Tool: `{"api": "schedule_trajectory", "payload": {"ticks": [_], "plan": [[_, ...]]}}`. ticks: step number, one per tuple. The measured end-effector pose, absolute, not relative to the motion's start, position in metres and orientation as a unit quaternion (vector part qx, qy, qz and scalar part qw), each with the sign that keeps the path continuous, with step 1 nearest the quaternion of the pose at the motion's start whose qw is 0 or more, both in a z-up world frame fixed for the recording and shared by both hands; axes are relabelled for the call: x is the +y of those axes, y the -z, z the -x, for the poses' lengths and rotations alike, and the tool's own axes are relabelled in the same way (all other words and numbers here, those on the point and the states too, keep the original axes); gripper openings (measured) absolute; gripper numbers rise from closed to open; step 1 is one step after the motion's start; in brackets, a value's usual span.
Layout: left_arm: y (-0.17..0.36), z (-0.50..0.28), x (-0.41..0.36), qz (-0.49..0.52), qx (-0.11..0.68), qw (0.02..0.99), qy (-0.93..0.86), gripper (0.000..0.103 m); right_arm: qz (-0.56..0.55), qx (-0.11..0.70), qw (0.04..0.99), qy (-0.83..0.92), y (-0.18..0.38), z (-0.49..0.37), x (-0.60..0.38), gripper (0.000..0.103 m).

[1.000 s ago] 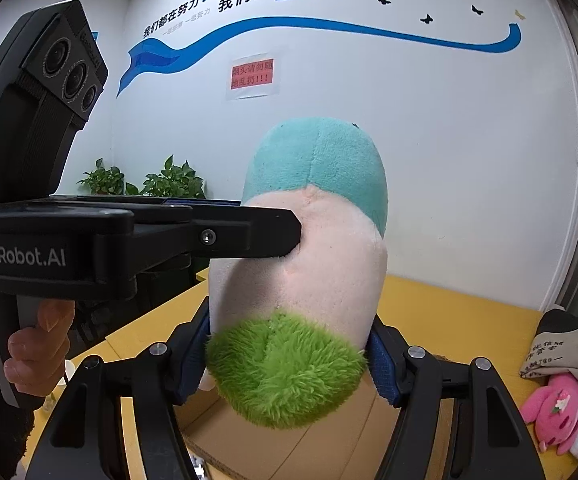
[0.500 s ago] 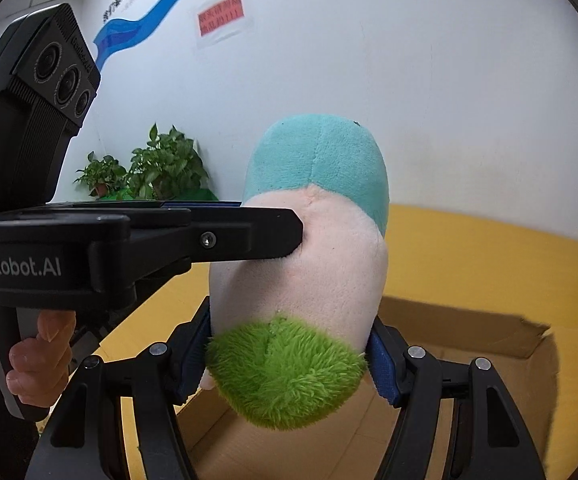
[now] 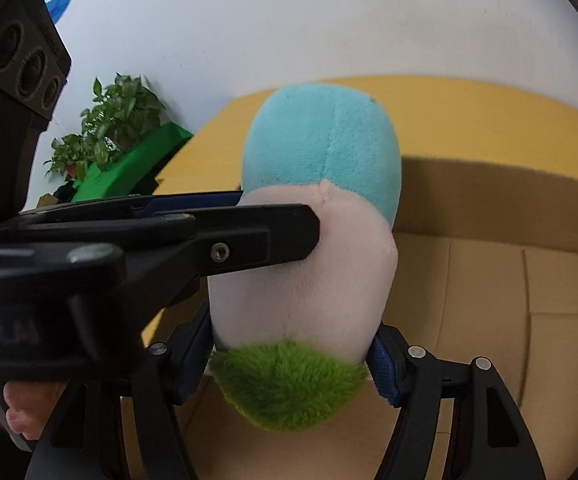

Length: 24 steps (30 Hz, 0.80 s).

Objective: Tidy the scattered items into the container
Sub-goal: 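Lower the plush into the box and open both grippers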

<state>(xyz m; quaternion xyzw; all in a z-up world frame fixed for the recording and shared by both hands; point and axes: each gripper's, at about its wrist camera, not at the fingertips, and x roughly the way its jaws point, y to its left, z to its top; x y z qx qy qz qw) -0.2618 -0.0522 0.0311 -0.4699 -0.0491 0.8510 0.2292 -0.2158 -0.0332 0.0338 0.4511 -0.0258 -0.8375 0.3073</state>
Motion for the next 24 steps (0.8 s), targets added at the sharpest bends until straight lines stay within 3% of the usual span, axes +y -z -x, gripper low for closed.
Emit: {"api": "schedule_trajectory", "payload": {"ticks": [12, 16, 19, 24], "plan": [[-0.021, 0.261, -0.065, 0.49, -0.057, 0.218, -0.842, 0.043, -0.497, -0.029, 0.328, 0.803, -0.01, 0.203, -0.028, 0.074], [-0.02, 0.262, -0.073, 0.496, -0.073, 0.196, -0.843, 0.049, -0.517, -0.025, 0.343, 0.784, -0.004, 0.201, -0.031, 0.092], [-0.023, 0.255, -0.077, 0.489, -0.077, 0.193, -0.847, 0.055, -0.513, -0.032, 0.354, 0.781, -0.01, 0.194, -0.022, 0.094], [-0.018, 0.247, -0.077, 0.498, -0.069, 0.183, -0.845, 0.055, -0.494, -0.017, 0.356, 0.793, -0.018, 0.186, -0.009, 0.098]]}}
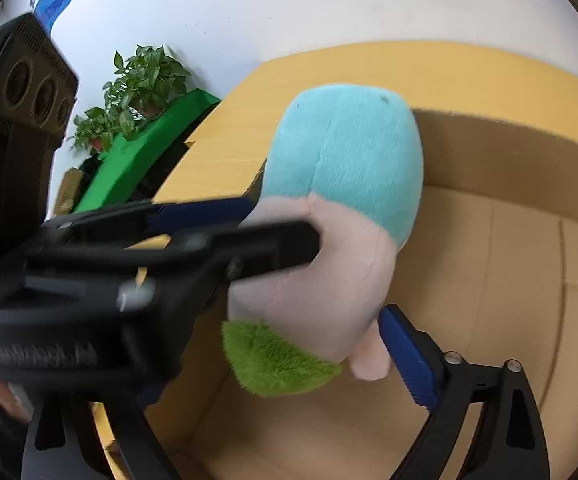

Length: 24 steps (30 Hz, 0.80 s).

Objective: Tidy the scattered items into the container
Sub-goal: 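Lower the plush into the box and open both grippers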

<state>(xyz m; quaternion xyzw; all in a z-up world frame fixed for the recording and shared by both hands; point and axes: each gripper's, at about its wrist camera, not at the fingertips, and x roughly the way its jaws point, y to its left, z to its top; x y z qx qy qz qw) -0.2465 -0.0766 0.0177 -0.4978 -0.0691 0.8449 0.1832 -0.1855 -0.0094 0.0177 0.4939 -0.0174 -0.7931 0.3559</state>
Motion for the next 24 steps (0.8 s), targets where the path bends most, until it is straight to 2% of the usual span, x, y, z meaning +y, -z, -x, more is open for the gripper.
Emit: {"api": "schedule_trajectory", "payload": {"ticks": [2, 4, 11, 14, 15, 16, 20, 24], "plan": [[-0.014, 0.249, -0.078, 0.504, -0.08, 0.179, -0.841, 0.057, -0.508, -0.015, 0.353, 0.785, -0.008, 0.192, -0.013, 0.098], [-0.012, 0.25, -0.08, 0.508, -0.087, 0.179, -0.838, 0.057, -0.523, -0.021, 0.357, 0.774, 0.005, 0.194, -0.014, 0.082], [-0.019, 0.239, -0.076, 0.513, -0.075, 0.17, -0.838, 0.057, -0.531, -0.039, 0.384, 0.754, 0.0, 0.199, -0.031, 0.079], [-0.015, 0.239, -0.082, 0.52, -0.091, 0.156, -0.835, 0.062, -0.537, -0.033, 0.385, 0.75, 0.005, 0.2, -0.036, 0.087], [-0.015, 0.239, -0.084, 0.52, -0.096, 0.153, -0.835, 0.063, -0.542, -0.034, 0.381, 0.749, 0.007, 0.203, -0.038, 0.095], [-0.015, 0.237, -0.085, 0.517, -0.099, 0.151, -0.836, 0.063, -0.544, -0.042, 0.377, 0.749, 0.008, 0.203, -0.032, 0.098], [-0.036, 0.21, -0.086, 0.481, -0.075, 0.14, -0.862, 0.063, -0.514, -0.045, 0.368, 0.774, -0.014, 0.187, -0.004, 0.102], [-0.054, 0.16, -0.08, 0.452, -0.056, 0.137, -0.88, 0.063, -0.456, -0.041, 0.376, 0.805, -0.045, 0.137, 0.076, 0.103]]}}
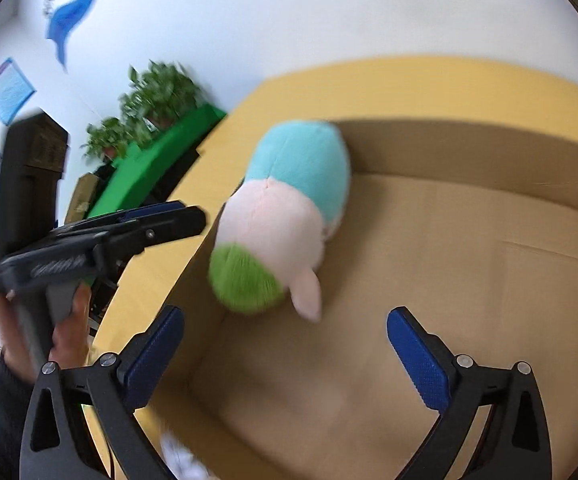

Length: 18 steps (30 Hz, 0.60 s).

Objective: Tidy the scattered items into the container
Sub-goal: 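Lower the plush into the box and open both grippers, then move both grippers back out of the box toward the black charger box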

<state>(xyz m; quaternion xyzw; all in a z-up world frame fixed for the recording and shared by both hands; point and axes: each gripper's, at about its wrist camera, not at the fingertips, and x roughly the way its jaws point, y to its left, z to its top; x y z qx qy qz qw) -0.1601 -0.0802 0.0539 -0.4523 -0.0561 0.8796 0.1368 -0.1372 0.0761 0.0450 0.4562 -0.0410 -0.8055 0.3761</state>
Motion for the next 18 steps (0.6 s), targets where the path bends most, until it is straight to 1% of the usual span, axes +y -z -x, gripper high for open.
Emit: {"api": "schedule_trajectory", "payload": {"ticks": [3, 5, 7, 11, 12, 18], "plan": [[-0.048, 0.121, -0.062, 0.456, -0.026, 0.154, -0.876, 0.063, -0.426, -0.03, 0.358, 0.831, -0.053, 0.101, 0.149, 0.103], [-0.033, 0.101, -0.051, 0.476, -0.018, 0.173, -0.862, 0.063, -0.426, -0.024, 0.339, 0.839, -0.045, 0.086, 0.196, 0.103], [-0.019, 0.092, -0.042, 0.499, -0.01, 0.175, -0.849, 0.063, -0.449, -0.016, 0.314, 0.837, -0.027, 0.081, 0.231, 0.103], [0.008, 0.084, -0.038, 0.536, -0.016, 0.152, -0.831, 0.062, -0.5, -0.024, 0.243, 0.831, 0.006, 0.087, 0.266, 0.103], [0.007, 0.081, -0.04, 0.531, -0.019, 0.15, -0.834, 0.06, -0.499, -0.02, 0.235, 0.834, 0.009, 0.085, 0.271, 0.1], [0.005, 0.067, -0.045, 0.533, -0.035, 0.153, -0.831, 0.061, -0.478, 0.019, 0.227, 0.849, 0.008, 0.07, 0.275, 0.099]]}}
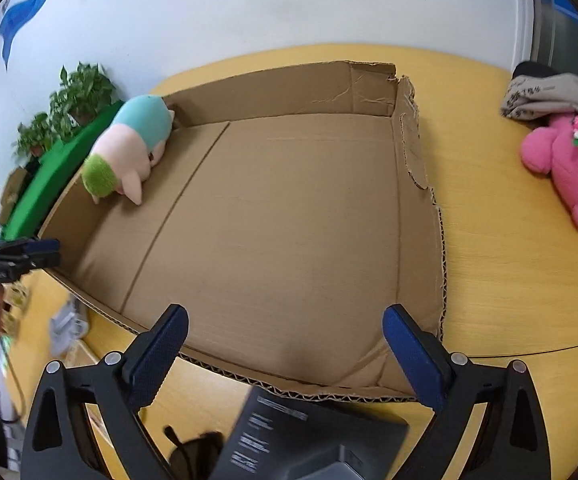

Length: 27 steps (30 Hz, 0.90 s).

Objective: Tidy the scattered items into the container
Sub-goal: 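Move both grippers back out of the box toward the black charger box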

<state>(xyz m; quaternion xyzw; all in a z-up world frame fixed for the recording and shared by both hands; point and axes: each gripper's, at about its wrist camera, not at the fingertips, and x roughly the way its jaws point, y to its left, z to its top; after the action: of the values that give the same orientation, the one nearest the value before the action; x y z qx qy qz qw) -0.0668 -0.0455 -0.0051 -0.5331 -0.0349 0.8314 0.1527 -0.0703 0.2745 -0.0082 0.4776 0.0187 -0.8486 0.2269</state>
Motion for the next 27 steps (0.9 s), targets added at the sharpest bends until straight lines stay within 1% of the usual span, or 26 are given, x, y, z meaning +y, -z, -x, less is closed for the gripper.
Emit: {"api": "schedule_trajectory", "payload": {"ticks": [4, 8, 10, 11, 12, 16, 19, 22, 27], "plan": [[-0.003, 0.057, -0.048, 0.519, -0.032, 0.131, -0.844, 0.061, -0.473, 0.03, 0.218, 0.853, 0.002, 0.071, 0.275, 0.1], [-0.038, 0.025, -0.039, 0.451, -0.001, 0.124, -0.884, 0.061, -0.424, 0.043, 0.209, 0.88, -0.023, 0.05, 0.276, 0.103], [-0.057, 0.009, -0.03, 0.412, 0.004, 0.13, -0.902, 0.068, -0.402, 0.035, 0.204, 0.892, -0.036, 0.034, 0.28, 0.103], [-0.066, 0.001, -0.026, 0.39, 0.004, 0.127, -0.912, 0.076, -0.394, 0.032, 0.204, 0.895, -0.04, 0.028, 0.28, 0.103], [-0.075, -0.007, -0.022, 0.366, 0.003, 0.119, -0.923, 0.079, -0.386, 0.03, 0.204, 0.899, -0.045, 0.023, 0.279, 0.103], [-0.095, -0.028, -0.013, 0.301, -0.023, 0.078, -0.95, 0.08, -0.342, 0.037, 0.209, 0.915, -0.062, -0.003, 0.259, 0.103], [-0.093, -0.03, -0.009, 0.306, -0.052, 0.081, -0.947, 0.08, -0.316, 0.065, 0.225, 0.919, -0.069, -0.019, 0.238, 0.103], [-0.089, -0.031, -0.002, 0.323, -0.052, 0.077, -0.942, 0.08, -0.305, 0.093, 0.231, 0.919, -0.072, -0.031, 0.22, 0.103], [-0.081, -0.039, 0.015, 0.333, -0.049, 0.087, -0.938, 0.08, -0.302, 0.095, 0.247, 0.916, -0.072, -0.035, 0.208, 0.103]]}}
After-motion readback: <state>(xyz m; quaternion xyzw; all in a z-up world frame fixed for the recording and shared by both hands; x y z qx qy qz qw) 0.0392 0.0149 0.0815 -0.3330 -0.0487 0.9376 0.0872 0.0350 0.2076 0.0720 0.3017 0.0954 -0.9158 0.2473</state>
